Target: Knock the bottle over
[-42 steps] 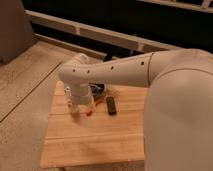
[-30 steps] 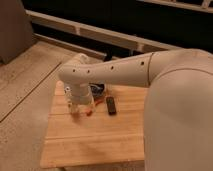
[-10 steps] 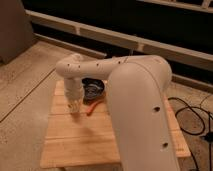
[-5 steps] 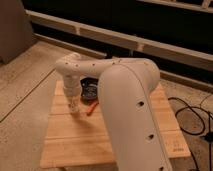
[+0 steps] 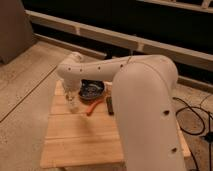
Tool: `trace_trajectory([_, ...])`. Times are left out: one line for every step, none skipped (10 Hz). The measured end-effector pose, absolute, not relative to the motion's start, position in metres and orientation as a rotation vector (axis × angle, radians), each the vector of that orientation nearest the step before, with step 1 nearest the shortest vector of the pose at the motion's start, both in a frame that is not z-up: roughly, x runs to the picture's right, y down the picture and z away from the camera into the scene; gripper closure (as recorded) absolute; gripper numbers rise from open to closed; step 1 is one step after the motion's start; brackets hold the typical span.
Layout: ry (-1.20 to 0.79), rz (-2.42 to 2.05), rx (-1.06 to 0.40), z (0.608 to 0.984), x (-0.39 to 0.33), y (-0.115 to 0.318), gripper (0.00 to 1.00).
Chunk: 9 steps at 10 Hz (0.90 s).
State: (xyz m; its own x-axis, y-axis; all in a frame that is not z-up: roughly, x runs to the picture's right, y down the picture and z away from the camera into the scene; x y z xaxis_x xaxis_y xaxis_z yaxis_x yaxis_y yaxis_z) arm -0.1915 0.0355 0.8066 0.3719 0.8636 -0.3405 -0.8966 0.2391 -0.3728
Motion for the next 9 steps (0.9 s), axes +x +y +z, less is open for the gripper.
trace_trajectory([0.046, 1.199, -0.566, 0.8004, -0.1912, 0.042, 1.0])
trace_trajectory([0.038, 1.198, -0.574, 0.7961, -0.1882, 0.0481, 1.0])
trace_trajectory([0.036, 1.197, -0.575, 0.795, -0.1862, 0.0505, 0.99])
trace_trajectory([0.036, 1.197, -0.577, 0.7946, -0.1869, 0.0508, 0.94])
trace_trajectory([0.035, 1.195, -0.579, 0.7939, -0.1893, 0.0517, 0.84])
trace_trajectory([0.034, 1.194, -0.578, 0.794, -0.1891, 0.0513, 0.75])
trace_trajectory([0.035, 1.196, -0.579, 0.7939, -0.1886, 0.0513, 0.62])
trace_trajectory([0.034, 1.194, -0.579, 0.7938, -0.1896, 0.0515, 0.52])
trace_trajectory([0.033, 1.194, -0.58, 0.7934, -0.1904, 0.0515, 0.44])
